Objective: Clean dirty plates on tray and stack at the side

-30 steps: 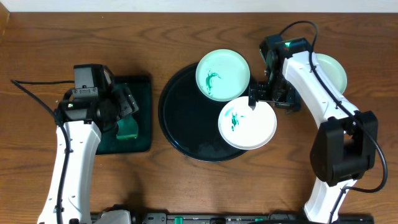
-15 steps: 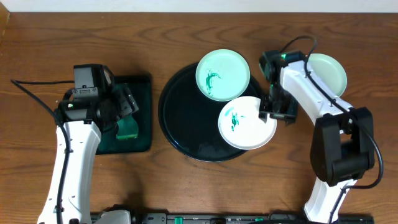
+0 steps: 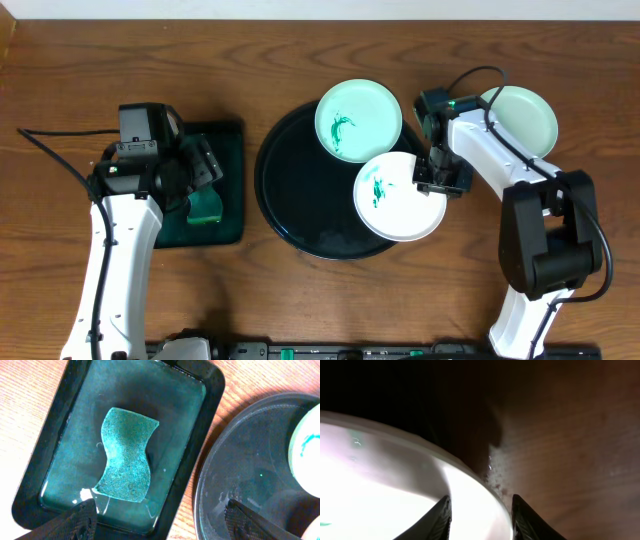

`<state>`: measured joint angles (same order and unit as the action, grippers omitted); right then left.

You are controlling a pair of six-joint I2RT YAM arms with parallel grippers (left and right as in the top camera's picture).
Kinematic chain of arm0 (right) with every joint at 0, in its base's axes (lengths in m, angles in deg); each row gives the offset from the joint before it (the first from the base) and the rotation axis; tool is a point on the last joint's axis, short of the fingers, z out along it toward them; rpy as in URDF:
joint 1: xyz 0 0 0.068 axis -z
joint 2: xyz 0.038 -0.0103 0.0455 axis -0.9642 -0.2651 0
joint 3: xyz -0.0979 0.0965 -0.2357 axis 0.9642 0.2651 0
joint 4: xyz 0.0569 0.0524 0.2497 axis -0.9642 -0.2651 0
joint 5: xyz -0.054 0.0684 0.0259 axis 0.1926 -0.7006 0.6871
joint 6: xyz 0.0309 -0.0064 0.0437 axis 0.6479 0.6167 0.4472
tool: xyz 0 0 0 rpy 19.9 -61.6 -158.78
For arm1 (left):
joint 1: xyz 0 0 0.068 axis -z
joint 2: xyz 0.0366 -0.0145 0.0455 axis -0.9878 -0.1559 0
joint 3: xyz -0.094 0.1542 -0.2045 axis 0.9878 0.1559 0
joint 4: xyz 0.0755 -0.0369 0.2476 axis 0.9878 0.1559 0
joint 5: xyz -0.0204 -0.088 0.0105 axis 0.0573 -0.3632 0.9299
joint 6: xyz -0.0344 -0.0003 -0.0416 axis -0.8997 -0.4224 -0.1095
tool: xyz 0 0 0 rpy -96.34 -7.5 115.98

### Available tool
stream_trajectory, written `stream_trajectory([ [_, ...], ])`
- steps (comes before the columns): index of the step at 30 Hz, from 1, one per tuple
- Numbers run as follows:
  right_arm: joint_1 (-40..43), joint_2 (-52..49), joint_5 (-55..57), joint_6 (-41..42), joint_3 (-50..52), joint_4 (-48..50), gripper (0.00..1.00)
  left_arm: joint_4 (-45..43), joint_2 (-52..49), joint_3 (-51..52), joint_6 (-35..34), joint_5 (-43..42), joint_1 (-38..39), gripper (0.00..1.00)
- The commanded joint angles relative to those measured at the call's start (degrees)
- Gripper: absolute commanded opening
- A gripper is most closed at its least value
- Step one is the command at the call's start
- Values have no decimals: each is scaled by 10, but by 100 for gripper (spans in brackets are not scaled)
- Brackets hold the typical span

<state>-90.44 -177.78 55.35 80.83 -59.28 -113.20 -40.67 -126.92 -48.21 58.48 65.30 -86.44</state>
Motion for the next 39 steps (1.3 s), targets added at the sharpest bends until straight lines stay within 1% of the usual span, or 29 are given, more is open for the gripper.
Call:
stream_trajectory([
  [1, -19, -2, -10, -4, 5, 28, 35, 1, 1, -9, -7, -1, 0, 82],
  [9, -58, -2, -10, -26, 5, 54, 38, 1, 1, -9, -7, -1, 0, 82],
  [11, -68, -2, -10, -26, 5, 56, 36, 1, 1, -9, -7, -1, 0, 82],
  [12, -73, -2, -10, -26, 5, 55, 33, 1, 1, -9, -7, -1, 0, 82],
  [14, -79, -2, -10, -25, 5, 54, 23, 1, 1, -9, -7, -1, 0, 82],
  [16, -83, -2, -10, -23, 5, 52, 10, 1, 1, -9, -7, -1, 0, 82],
  [19, -83, -2, -10, -24, 5, 52, 2, 1, 1, -9, -7, -1, 0, 82],
  [25, -84, -2, -10, -24, 6, 63, 2, 1, 1, -9, -7, -1, 0, 82],
  [26, -84, -2, -11, -24, 7, 64, 5, 1, 1, -9, -7, -1, 0, 82],
  [28, -85, -2, -13, -29, 11, 71, 28, 1, 1, -9, -7, -1, 0, 82],
  [29, -85, -2, -17, -37, 16, 78, 31, 1, 1, -9, -7, -1, 0, 82],
  [31, -87, -2, -36, -60, 29, 96, 33, 1, 1, -9, -7, -1, 0, 82],
  [32, -87, -2, -49, -76, 40, 111, 33, 1, 1, -9, -7, -1, 0, 82],
  [34, -87, -2, -51, -76, 55, 127, 31, 1, 1, -9, -7, -1, 0, 82],
  [39, -87, -2, -52, -104, 85, 168, 19, 1, 1, -9, -7, -1, 0, 82],
])
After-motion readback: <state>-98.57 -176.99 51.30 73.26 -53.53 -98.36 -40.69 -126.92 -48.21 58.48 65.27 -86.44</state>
